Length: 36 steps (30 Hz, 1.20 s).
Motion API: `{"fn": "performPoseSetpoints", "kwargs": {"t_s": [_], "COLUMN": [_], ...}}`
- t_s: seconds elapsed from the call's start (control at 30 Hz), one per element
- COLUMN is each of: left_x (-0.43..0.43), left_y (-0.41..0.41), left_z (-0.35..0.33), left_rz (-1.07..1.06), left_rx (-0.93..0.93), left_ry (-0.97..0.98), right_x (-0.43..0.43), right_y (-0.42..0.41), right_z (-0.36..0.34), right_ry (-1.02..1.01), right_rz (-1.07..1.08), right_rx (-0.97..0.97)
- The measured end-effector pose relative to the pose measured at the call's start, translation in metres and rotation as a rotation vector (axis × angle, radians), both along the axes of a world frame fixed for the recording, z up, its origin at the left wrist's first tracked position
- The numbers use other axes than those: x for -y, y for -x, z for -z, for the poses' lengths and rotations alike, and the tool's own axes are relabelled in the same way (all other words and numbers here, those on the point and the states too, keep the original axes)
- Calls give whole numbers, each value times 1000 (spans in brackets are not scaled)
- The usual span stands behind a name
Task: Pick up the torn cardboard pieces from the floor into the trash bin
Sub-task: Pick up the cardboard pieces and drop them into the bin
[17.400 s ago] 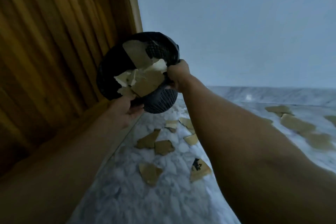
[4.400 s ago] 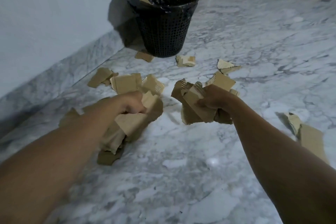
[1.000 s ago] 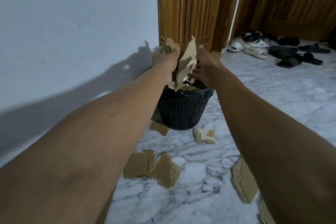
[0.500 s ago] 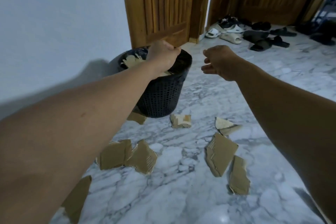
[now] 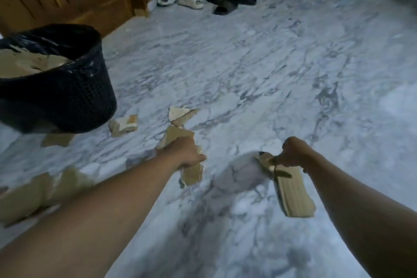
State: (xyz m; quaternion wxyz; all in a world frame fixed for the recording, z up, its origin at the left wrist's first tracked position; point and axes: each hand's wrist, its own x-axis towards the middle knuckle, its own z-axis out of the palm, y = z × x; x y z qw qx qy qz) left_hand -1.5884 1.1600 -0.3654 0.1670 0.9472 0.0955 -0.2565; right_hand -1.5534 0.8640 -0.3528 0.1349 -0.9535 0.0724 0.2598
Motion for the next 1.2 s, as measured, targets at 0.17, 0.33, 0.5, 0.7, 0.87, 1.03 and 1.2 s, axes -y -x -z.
{"fn": "performPoseSetpoints", "kwargs": {"t_s": [0.17,0.33,0.5,0.7,0.87,1.03,1.2], "left_x": [24,39,43,3,-24,-30,-50], "left_y": [9,18,16,-9,-15,4,11], "left_z": [54,59,60,49,67,60,66], "left_rz": [-117,-127,-103,-272,-291,-400,-523], "left_rx": [-3,180,181,169,51,186,158], "left_ry": [-73,0,186,-141,-92,123,197], "right_x": [29,27,26,-12,-54,-88,-141], "right_y": [40,30,-10,-12,1,-5,-23], "right_z": [21,16,-6,0,39,47,41], "right_ry": [93,160,230,108,-85,9,15], "right_rz": [79,34,-153,-223,-276,-343,-500], "right_rx": [-169,-197,-167,-67,-50,-66,-25]}}
